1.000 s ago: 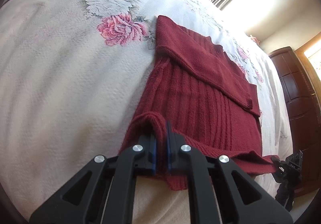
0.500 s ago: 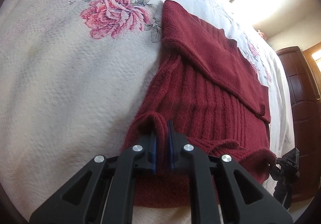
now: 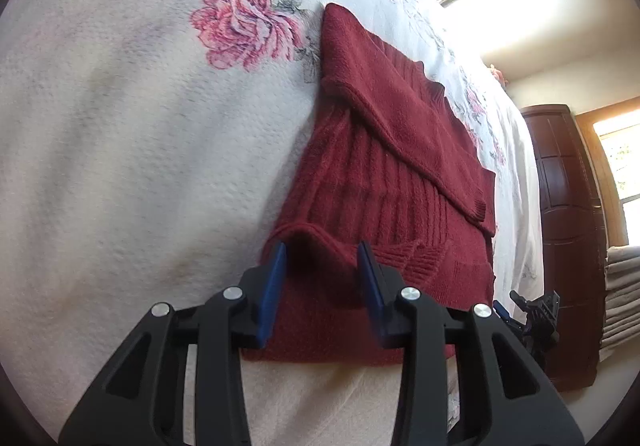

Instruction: Fold small clothes

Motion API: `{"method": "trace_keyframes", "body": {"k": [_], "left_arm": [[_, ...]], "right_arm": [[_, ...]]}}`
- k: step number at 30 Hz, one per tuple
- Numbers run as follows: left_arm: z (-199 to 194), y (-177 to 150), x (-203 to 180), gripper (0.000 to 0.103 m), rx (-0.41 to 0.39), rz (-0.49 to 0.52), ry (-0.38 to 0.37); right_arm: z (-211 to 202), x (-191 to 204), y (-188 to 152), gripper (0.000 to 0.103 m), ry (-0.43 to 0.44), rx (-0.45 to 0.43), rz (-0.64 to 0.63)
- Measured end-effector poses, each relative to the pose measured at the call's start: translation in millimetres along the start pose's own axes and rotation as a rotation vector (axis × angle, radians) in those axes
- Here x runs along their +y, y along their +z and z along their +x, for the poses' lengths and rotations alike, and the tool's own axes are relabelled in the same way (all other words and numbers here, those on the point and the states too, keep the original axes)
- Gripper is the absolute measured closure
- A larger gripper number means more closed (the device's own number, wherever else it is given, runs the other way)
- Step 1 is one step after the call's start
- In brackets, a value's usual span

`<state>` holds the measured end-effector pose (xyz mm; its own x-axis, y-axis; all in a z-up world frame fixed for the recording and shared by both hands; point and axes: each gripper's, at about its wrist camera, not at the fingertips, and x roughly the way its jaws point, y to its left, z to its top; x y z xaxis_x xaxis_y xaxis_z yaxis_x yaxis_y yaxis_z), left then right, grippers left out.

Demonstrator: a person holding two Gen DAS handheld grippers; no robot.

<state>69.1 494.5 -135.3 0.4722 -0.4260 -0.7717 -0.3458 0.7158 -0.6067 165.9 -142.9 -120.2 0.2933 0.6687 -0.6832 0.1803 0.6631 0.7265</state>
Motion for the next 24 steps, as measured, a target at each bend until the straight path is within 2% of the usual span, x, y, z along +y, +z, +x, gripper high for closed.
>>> {"method": "trace_keyframes", "body": {"k": [4,9,14,19,21,22,23,24], "left_arm": [[-9.0,0.6,-8.3,0.065,-0.032,0.075,0.077],[-3.4,9.6,-33.8,0.052,-0.070,0.237,0.172],[19.9,18.4,-56.2,0.049,-0.048,0.398,0.249],[48.2,22.3,-69.4,0.049,-0.016,0.513,0.348],[55.9,20.8,-72.9,0.053,-0.011,0.559,0.373],[59.1,19.6,-75.1,0.062,-0.009,0.581,0.386],[62.0,18.0,-76.5,0.077,-0.001,0.599,0.388],[64.8,16.6,-77.4,0.084,0.006,0.611,0.395]], "right_arm": [[-10.4,4.6,-8.5,0.051,-0.053,-0.004,-0.063],[-7.0,16.0,-16.4,0.050,-0.086,0.004,-0.130],[6.3,29.3,-21.0,0.049,-0.132,0.028,-0.202],[13.4,34.9,-19.9,0.049,-0.128,0.035,-0.222],[14.4,35.5,-17.8,0.049,-0.131,0.035,-0.225],[15.1,36.1,-16.8,0.049,-0.133,0.036,-0.227],[15.7,37.2,-15.6,0.049,-0.135,0.036,-0.231],[16.2,38.6,-14.7,0.049,-0.140,0.036,-0.239]]}}
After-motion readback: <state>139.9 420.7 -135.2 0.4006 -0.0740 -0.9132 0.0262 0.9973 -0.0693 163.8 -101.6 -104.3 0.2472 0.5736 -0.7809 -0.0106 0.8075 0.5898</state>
